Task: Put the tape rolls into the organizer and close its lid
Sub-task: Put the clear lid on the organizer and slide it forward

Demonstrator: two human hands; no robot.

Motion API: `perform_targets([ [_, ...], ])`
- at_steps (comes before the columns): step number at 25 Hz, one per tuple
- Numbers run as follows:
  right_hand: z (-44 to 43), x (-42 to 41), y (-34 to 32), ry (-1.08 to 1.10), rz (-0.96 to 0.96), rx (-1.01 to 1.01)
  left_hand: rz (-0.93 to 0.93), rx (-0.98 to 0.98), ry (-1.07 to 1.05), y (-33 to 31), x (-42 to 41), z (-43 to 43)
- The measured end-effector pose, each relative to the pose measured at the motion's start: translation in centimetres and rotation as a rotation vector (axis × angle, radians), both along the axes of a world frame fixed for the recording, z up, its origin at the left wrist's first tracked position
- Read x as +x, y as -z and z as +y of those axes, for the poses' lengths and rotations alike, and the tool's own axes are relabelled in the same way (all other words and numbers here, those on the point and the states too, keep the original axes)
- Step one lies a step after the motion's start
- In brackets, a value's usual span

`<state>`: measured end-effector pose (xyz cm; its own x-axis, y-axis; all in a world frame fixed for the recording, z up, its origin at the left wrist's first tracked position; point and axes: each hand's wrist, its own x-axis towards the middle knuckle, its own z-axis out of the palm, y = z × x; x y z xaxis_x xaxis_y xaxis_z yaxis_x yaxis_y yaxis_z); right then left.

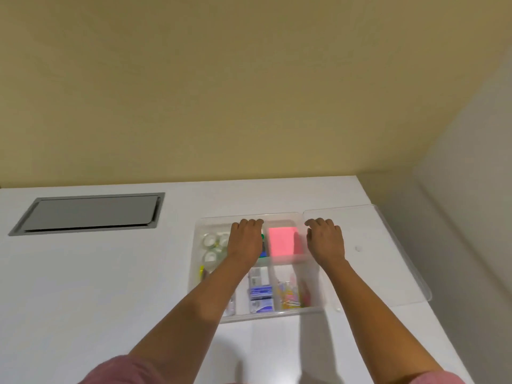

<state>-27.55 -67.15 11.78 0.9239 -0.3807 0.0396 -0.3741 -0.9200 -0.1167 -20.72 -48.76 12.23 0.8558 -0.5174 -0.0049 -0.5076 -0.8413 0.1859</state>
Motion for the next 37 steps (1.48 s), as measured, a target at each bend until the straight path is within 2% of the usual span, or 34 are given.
perform_targets([
  [2,-5.2,-1.2,0.3,0.069,0.015,0.032,0.033,-0.044,-0.039,0.4,-1.0,-5.0],
  [6,-14.6,-4.2,0.9,0.192,0.166,0.086,0.181,-0.173,-0.124,1.8,-4.6,-13.5],
  [9,-19.6,-6.3,1.4,0.347,0.235,0.254,0.357,-0.252,-0.156,3.2,-7.1,-17.6],
  [13,-23.6,-8.7,2.6,0.403,0.311,0.337,0.581,-0.262,-0.373,4.4,-9.4,-20.2],
  [16,-24.4,-9.4,3.6,0.367,0.313,0.422,0.629,-0.162,-0.53,4.5,-10.3,-20.9],
  [18,-24.3,-9.5,3.9,0.388,0.263,0.48,0.671,-0.203,-0.582,3.8,-10.1,-21.3],
  [22,-25.2,-9.0,3.4,0.436,0.18,0.501,0.847,-0.466,-0.685,1.5,-8.4,-21.7],
  [25,-26.7,-8.3,1.9,0.427,0.044,0.681,0.997,-0.848,-0.776,-1.0,-7.3,-21.6],
  [27,-26.8,-7.7,0.4,0.38,-0.048,0.779,1.103,-1.058,-0.746,-3.4,-6.6,-21.8],
  [33,-22.4,-6.0,-7.4,0.016,-0.445,0.874,1.048,-1.374,-0.603,-10.3,-2.8,-21.1],
  [35,-19.8,-5.3,-10.8,-0.163,-0.472,0.827,1.017,-1.481,-0.614,-12.4,-1.8,-20.1],
  [37,-16.4,-4.4,-13.2,-0.336,-0.452,0.631,0.962,-1.551,-0.61,-14.4,-0.8,-18.5],
])
